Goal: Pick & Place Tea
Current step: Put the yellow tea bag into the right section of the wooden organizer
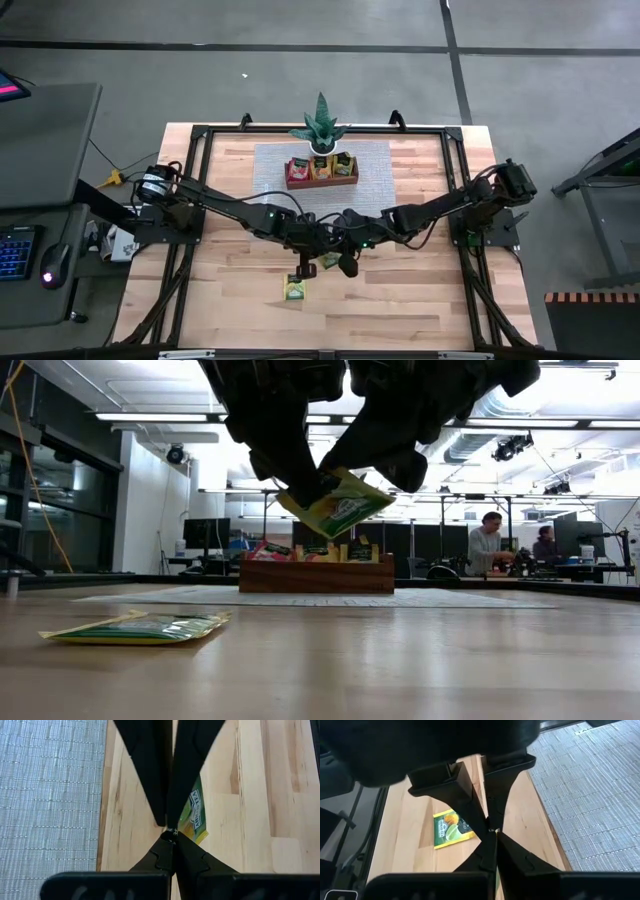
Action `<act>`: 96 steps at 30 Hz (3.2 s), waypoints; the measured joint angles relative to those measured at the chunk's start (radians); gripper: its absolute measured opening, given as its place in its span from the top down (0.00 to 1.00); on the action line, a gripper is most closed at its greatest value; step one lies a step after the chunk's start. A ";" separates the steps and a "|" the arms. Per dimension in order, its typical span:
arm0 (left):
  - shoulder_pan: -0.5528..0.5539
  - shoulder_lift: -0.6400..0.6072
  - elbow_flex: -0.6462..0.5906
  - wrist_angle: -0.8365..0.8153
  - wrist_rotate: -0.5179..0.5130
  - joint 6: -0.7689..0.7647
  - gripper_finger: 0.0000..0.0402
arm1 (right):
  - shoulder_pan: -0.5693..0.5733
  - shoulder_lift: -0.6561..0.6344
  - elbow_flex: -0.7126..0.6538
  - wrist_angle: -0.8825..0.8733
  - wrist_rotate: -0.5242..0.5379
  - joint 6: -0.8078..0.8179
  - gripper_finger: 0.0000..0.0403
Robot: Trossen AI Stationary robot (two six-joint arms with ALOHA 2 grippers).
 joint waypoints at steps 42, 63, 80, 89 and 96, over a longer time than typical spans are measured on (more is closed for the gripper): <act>0.000 -0.105 -0.005 -0.333 -0.237 -0.091 0.48 | -0.008 -0.005 0.000 -0.133 0.171 0.011 1.00; 0.001 -0.725 -0.628 0.191 -0.235 -0.238 0.48 | -0.352 -0.331 -0.286 0.264 0.130 -0.205 1.00; 0.001 -0.829 -0.769 0.447 -0.105 -0.269 0.48 | -0.702 -0.250 -0.458 0.546 -0.096 -0.203 1.00; 0.001 -0.829 -0.768 0.435 -0.112 -0.295 0.48 | -0.751 -0.073 -0.406 0.615 -0.188 -0.217 1.00; 0.001 -0.828 -0.768 0.433 -0.116 -0.314 0.48 | -0.754 0.049 -0.302 0.606 -0.217 -0.258 1.00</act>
